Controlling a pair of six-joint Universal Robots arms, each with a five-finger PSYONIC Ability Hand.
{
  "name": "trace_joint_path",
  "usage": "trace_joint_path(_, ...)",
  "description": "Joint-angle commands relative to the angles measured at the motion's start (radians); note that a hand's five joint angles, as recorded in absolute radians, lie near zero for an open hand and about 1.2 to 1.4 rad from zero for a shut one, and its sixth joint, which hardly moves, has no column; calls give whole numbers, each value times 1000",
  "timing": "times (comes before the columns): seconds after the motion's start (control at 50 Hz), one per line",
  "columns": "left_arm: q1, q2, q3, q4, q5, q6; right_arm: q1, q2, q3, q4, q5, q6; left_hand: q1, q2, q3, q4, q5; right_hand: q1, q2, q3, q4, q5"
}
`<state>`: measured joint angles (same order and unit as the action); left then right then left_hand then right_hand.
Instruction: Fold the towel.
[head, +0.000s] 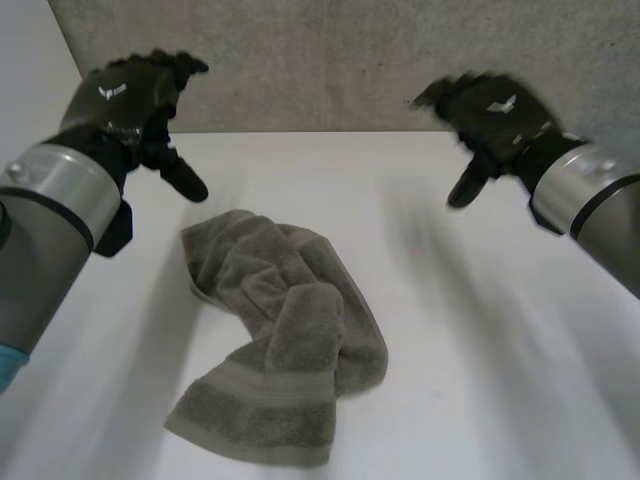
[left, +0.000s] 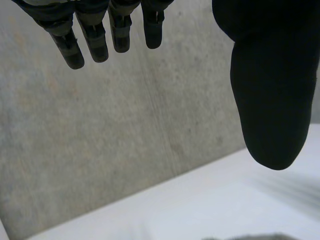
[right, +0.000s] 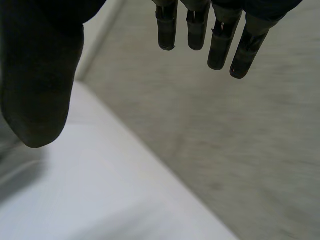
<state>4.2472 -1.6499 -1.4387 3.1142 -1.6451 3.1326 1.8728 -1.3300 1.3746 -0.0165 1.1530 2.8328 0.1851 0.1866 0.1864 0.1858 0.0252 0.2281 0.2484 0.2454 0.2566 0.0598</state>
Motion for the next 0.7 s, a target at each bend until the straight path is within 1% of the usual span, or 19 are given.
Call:
trace_joint_path(0.02,3,-13,-152,20,-10,1,6,78,11,208,-226,-198,46,45,45,45,31,-54,-74,-71,-82,-60)
trace_joint_path(0.08,16,-16,-199,72,-12,1,26,100,26,239,-233,-246,46,45,45,45,31,-54,-74,-71,-82,-60)
trace_joint_path(0.1,16,-16,-200,72,-12,1,66,116,44,256,-240,-278,46,45,45,45,31,-54,-74,-71,-82,-60)
trace_joint_path(0.14,28,-15,-242,148,-12,-3,121,130,69,256,-240,-322,46,45,45,45,31,-54,-74,-71,-82,-60)
trace_joint_path(0.18,43,-15,-265,182,-12,0,218,141,131,231,-236,-390,46,45,45,45,31,-54,-74,-71,-82,-60)
trace_joint_path(0.24,74,-16,-310,245,-10,0,252,141,161,210,-236,-424,49,47,48,48,34,-54,-74,-71,-82,-60)
trace_joint_path(0.3,77,-18,-328,286,-16,1,293,144,208,130,-234,-458,49,47,48,48,34,-54,-74,-71,-82,-60)
trace_joint_path(0.34,77,-16,-333,296,-18,1,299,150,242,35,-211,-463,49,47,48,48,34,135,114,118,106,129)
trace_joint_path(0.36,77,-16,-339,299,-18,-2,299,150,242,35,-211,-463,49,47,48,48,34,136,115,119,107,130)
trace_joint_path(0.4,82,-15,-347,300,-16,0,298,167,258,-25,-162,-473,49,47,48,48,34,483,463,466,455,477)
trace_joint_path(0.42,82,-15,-347,300,-16,0,298,167,258,-25,-162,-473,49,47,48,48,34,485,465,468,457,479)
trace_joint_path(0.44,83,-13,-353,300,-15,0,295,179,255,-36,-145,-475,49,47,48,48,34,796,776,779,768,790)
trace_joint_path(0.46,83,-11,-359,302,-13,0,295,180,254,-36,-145,-475,49,47,48,48,34,799,779,782,771,793)
trace_joint_path(0.48,83,-11,-359,302,-13,0,289,187,248,-37,-133,-477,49,47,48,48,34,1139,1119,1122,1111,1133)
trace_joint_path(0.58,83,-4,-370,302,-13,0,266,173,221,-48,-116,-475,49,47,48,48,34,1168,1148,1151,1140,1162)
trace_joint_path(0.62,82,-1,-370,302,-13,1,227,164,198,-42,-107,-473,49,47,48,48,34,1168,1148,1151,1140,1162)
trace_joint_path(0.66,82,1,-370,302,-12,1,97,126,158,-19,-105,-461,49,47,48,48,34,1168,1148,1151,1140,1162)
trace_joint_path(0.68,80,1,-370,302,-12,3,97,126,158,-19,-105,-461,49,47,48,48,34,1168,1148,1151,1140,1162)
trace_joint_path(0.7,80,1,-370,302,-12,3,35,106,149,-2,-110,-463,49,47,48,48,34,1168,1148,1151,1140,1162)
